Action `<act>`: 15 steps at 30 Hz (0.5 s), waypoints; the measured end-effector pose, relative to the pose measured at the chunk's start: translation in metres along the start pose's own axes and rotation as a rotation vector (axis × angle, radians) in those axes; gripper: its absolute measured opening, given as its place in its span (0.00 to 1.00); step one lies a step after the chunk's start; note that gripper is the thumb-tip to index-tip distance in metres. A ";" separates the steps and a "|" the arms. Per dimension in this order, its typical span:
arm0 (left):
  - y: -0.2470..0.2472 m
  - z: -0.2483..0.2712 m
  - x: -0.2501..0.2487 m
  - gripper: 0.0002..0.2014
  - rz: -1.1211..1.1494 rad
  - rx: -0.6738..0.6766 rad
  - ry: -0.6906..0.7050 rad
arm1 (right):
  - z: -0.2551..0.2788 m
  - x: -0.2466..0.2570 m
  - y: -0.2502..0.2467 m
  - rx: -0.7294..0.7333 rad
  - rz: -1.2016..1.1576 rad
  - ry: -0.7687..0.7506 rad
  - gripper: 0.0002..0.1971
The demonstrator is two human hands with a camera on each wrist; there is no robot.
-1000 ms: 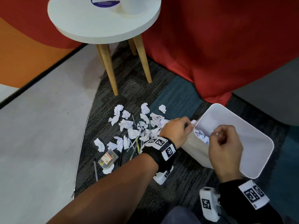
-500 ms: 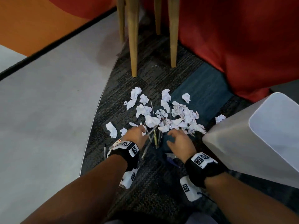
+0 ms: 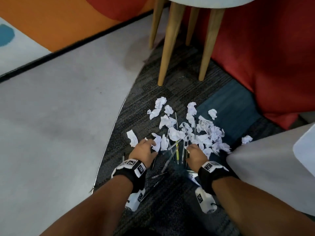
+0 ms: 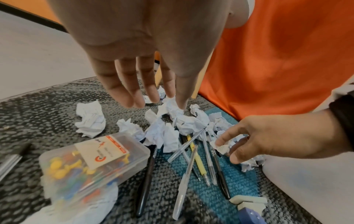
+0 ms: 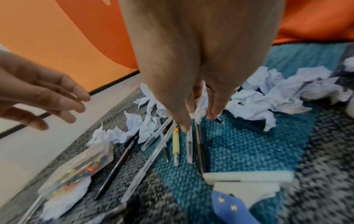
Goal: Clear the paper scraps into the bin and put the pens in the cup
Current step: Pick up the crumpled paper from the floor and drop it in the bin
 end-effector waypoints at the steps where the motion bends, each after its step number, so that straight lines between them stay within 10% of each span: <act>1: 0.000 0.001 -0.004 0.16 -0.015 0.005 0.020 | 0.010 0.002 -0.003 -0.027 -0.029 0.004 0.22; 10: 0.032 -0.038 -0.041 0.47 -0.433 0.195 0.134 | 0.106 0.025 -0.053 -0.232 -0.216 -0.147 0.21; 15: 0.035 -0.061 -0.052 0.29 -0.480 0.205 0.074 | 0.142 0.002 -0.094 -0.429 -0.382 -0.028 0.24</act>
Point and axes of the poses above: each hand's wrist, its own z-axis away from the middle knuckle, its own y-axis out of the palm, x = y × z, the point moved 9 cm from there along -z, towards the middle knuckle, and after that the axes turned 14 degrees about -y, right-handed, at the moved point
